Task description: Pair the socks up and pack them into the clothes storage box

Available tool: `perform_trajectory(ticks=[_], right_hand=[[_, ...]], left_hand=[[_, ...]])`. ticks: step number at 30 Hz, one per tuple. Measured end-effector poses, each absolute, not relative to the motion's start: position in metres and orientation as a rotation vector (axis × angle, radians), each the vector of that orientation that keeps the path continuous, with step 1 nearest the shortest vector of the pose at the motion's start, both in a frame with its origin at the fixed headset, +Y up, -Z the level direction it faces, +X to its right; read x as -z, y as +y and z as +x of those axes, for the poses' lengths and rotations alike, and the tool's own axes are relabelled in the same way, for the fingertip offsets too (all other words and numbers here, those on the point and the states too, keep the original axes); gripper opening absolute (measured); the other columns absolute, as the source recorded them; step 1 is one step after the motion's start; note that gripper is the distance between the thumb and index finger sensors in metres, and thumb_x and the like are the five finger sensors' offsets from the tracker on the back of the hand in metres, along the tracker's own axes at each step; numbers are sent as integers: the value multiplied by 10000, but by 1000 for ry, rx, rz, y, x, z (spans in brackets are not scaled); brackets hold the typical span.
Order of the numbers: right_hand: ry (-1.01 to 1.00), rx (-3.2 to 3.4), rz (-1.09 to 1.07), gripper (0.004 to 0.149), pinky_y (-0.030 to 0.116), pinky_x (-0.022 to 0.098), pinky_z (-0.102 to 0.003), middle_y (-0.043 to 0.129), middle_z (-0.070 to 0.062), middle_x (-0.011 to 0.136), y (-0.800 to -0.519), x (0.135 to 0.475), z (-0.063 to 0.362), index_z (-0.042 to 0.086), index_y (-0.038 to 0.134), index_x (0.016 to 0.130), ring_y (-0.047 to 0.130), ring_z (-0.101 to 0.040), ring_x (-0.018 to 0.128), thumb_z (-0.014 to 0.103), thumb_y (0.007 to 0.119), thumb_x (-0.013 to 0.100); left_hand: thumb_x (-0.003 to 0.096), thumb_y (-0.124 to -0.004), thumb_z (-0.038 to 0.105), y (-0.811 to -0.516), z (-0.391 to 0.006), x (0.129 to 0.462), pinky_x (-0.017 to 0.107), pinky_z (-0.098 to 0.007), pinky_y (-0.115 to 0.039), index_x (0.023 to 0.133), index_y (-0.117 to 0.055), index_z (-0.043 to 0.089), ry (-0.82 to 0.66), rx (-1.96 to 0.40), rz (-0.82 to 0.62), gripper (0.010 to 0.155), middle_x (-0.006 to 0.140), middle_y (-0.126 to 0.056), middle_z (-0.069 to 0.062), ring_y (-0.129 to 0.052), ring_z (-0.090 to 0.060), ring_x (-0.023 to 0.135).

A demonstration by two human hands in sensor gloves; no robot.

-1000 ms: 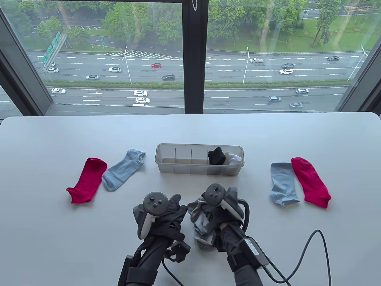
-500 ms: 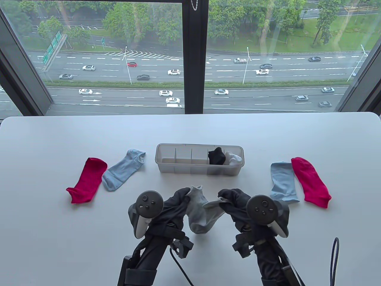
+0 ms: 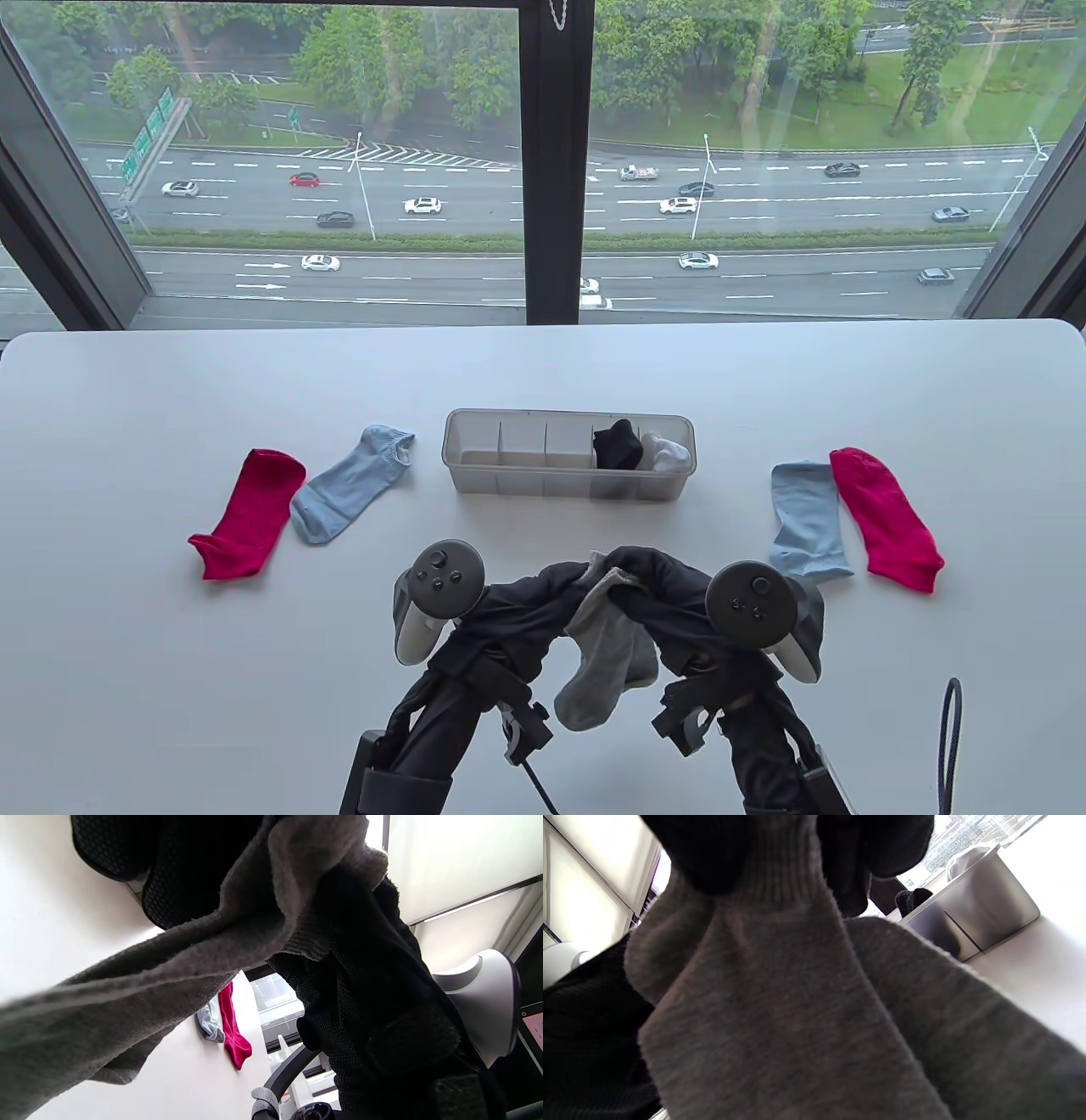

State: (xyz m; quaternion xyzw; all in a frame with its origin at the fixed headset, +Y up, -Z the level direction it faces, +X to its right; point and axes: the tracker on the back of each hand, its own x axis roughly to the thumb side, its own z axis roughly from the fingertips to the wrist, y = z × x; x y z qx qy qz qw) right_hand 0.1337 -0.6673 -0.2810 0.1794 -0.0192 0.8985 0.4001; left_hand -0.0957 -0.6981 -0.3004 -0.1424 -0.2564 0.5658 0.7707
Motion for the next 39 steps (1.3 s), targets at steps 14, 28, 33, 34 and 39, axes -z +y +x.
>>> perform_trajectory(ticks=[14,28,33,34,39], right_hand=[[-104,-2450,496,645,584,727,-590,821,-12,810,-665,281,137,242,537,1074,823,-253,810,358,807,501],[114,-2096,359,407,599,726,-589,878,-47,904,-695,294,159,291,665,914,858,-329,864,339,803,534],[435,-2064,604,982,302,736,-692,125,-262,1182,-696,294,148,197,77,1108,137,-565,1020,457,813,512],[511,-2069,622,1016,249,737,-692,14,-265,1153,-698,293,141,200,13,1090,54,-559,1004,455,812,516],[276,-2121,402,450,459,732,-657,527,-196,1169,-699,295,144,281,640,963,433,-561,1021,372,777,544]], left_hand=[[538,-709,232,-690,-89,291,503,-622,-760,923,-783,101,-470,-957,-115,414,743,-956,-235,-1000,-427,556],[531,-687,221,-692,-96,293,522,-623,-746,912,-794,90,-387,-822,-131,416,747,-952,-234,-983,-432,578],[528,-691,216,-687,-93,291,520,-616,-754,914,-801,107,-466,-862,-117,416,750,-952,-234,-988,-421,575],[527,-694,222,-686,-91,289,519,-616,-757,910,-808,108,-476,-844,-120,415,750,-960,-232,-994,-424,575],[538,-701,269,-688,-89,288,545,-632,-734,919,-811,130,-489,-813,-155,420,824,-939,-236,-969,-449,650]])
